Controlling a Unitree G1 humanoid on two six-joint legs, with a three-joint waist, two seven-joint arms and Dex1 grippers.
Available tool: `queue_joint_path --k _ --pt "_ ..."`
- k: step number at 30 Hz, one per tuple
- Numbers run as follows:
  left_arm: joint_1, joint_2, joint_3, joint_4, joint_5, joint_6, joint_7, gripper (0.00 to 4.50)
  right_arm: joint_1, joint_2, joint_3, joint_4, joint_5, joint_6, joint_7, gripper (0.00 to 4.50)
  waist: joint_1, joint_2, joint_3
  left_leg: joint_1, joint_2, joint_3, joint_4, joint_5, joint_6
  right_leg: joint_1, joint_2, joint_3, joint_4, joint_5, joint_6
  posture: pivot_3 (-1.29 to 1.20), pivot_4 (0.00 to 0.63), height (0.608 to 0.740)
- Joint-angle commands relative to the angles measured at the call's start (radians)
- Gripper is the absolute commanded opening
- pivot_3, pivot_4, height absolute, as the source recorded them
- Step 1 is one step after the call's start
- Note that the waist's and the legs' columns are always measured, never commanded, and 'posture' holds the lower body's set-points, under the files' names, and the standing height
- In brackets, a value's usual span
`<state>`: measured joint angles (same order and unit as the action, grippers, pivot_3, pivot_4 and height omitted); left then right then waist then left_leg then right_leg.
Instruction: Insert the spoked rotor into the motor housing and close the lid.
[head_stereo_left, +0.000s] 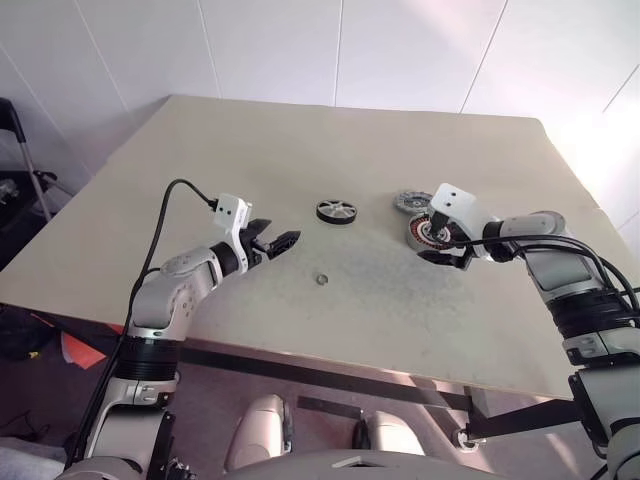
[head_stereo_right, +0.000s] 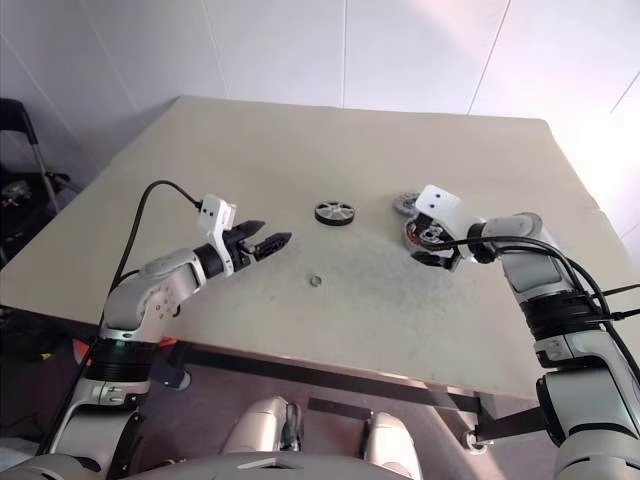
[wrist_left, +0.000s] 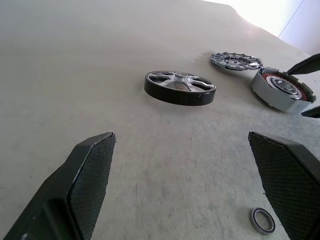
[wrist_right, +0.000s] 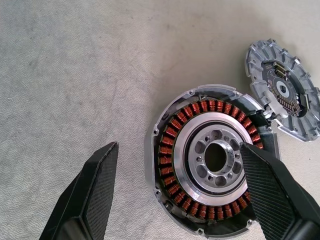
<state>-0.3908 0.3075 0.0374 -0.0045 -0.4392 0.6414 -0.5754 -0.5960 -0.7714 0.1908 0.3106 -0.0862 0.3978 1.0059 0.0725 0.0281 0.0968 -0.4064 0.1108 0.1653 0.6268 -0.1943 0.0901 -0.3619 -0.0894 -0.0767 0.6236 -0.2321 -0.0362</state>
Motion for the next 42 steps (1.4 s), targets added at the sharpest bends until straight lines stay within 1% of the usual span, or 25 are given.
queue_joint_path --k 1,16,19,23,24,25,29,30,34,40,42 --pt "-0.025 0.009 0.024 -0.018 -0.009 -0.015 -0.001 4.50 -0.013 -0.003 -0.003 -0.003 -0.006 -0.009 -0.005 4.35 0.000 0.000 0.000 0.000 0.000 0.000 0.000 0.000 0.000 0.000 0.000 0.000 0.000 0.000 0.000 0.00 0.000 0.740" --pt "-0.026 0.018 0.034 -0.017 -0.005 -0.016 0.002 4.50 -0.010 0.026 0.021 0.065 -0.015 -0.027 -0.009 4.35 -0.001 0.000 0.000 0.000 0.000 0.000 0.000 0.000 0.000 0.000 0.000 0.000 0.000 0.000 0.000 0.00 0.000 0.740" --pt "-0.025 0.018 0.034 -0.019 -0.003 -0.017 0.004 4.50 -0.014 0.033 0.024 0.104 -0.024 -0.035 -0.017 3.78 -0.001 0.000 0.000 0.000 0.000 0.000 0.000 0.000 0.000 0.000 0.000 0.000 0.000 0.000 0.000 0.00 0.000 0.740" --pt "-0.023 0.018 0.035 -0.022 -0.003 -0.016 0.006 4.50 -0.018 0.036 0.025 0.112 -0.026 -0.034 -0.018 2.34 0.001 -0.001 -0.001 0.001 0.000 0.000 0.000 0.000 0.000 0.001 0.000 0.000 0.000 0.000 0.000 0.00 0.000 0.740" --pt "-0.022 0.019 0.035 -0.023 -0.003 -0.016 0.006 4.50 -0.019 0.037 0.025 0.112 -0.028 -0.033 -0.019 2.03 0.000 -0.004 -0.003 0.001 0.000 0.000 0.000 0.000 0.000 0.001 0.000 0.000 0.000 0.000 0.000 0.00 0.000 0.740" --pt "-0.022 0.019 0.035 -0.023 -0.003 -0.015 0.006 4.50 -0.020 0.037 0.024 0.113 -0.030 -0.033 -0.019 1.93 -0.001 -0.006 -0.004 0.002 0.000 0.000 0.000 0.000 0.000 0.002 0.000 0.000 0.000 0.000 0.000 0.00 0.000 0.740" --pt "-0.023 0.018 0.034 -0.025 -0.003 -0.015 0.007 4.50 -0.020 0.038 0.021 0.109 -0.029 -0.031 -0.017 1.93 -0.003 -0.007 -0.004 0.004 0.001 0.001 0.000 0.000 0.000 0.002 0.000 0.000 0.000 0.000 0.000 0.00 0.000 0.740" --pt "-0.023 0.018 0.034 -0.024 -0.003 -0.015 0.008 4.50 -0.018 0.037 0.019 0.103 -0.027 -0.029 -0.015 1.81 -0.003 -0.007 -0.004 0.004 0.001 0.001 0.000 0.000 0.000 0.002 0.000 0.000 0.000 0.000 0.000 0.00 0.000 0.740" --pt "-0.026 0.018 0.033 -0.019 -0.002 -0.016 0.009 4.50 -0.013 0.032 0.012 0.076 -0.020 -0.015 -0.009 1.81 -0.003 -0.007 -0.004 0.004 0.001 0.001 0.000 0.000 -0.001 0.002 0.000 0.000 0.000 0.000 0.000 0.00 0.000 0.740" --pt "-0.030 0.013 0.028 -0.011 0.000 -0.019 0.010 4.50 -0.014 0.019 -0.019 -0.065 0.024 0.056 0.019 1.81 -0.003 -0.007 -0.004 0.002 0.002 0.002 -0.001 0.000 -0.001 0.000 0.000 0.000 0.000 0.000 0.000 0.00 0.000 0.740" --pt "-0.029 0.012 0.026 -0.012 0.000 -0.019 0.011 4.50 -0.008 0.005 -0.033 -0.141 0.046 0.097 0.040 1.81 -0.003 -0.006 -0.004 0.002 0.002 0.003 -0.002 0.000 -0.001 -0.001 0.000 0.000 0.000 0.000 0.000 0.00 0.000 0.740"
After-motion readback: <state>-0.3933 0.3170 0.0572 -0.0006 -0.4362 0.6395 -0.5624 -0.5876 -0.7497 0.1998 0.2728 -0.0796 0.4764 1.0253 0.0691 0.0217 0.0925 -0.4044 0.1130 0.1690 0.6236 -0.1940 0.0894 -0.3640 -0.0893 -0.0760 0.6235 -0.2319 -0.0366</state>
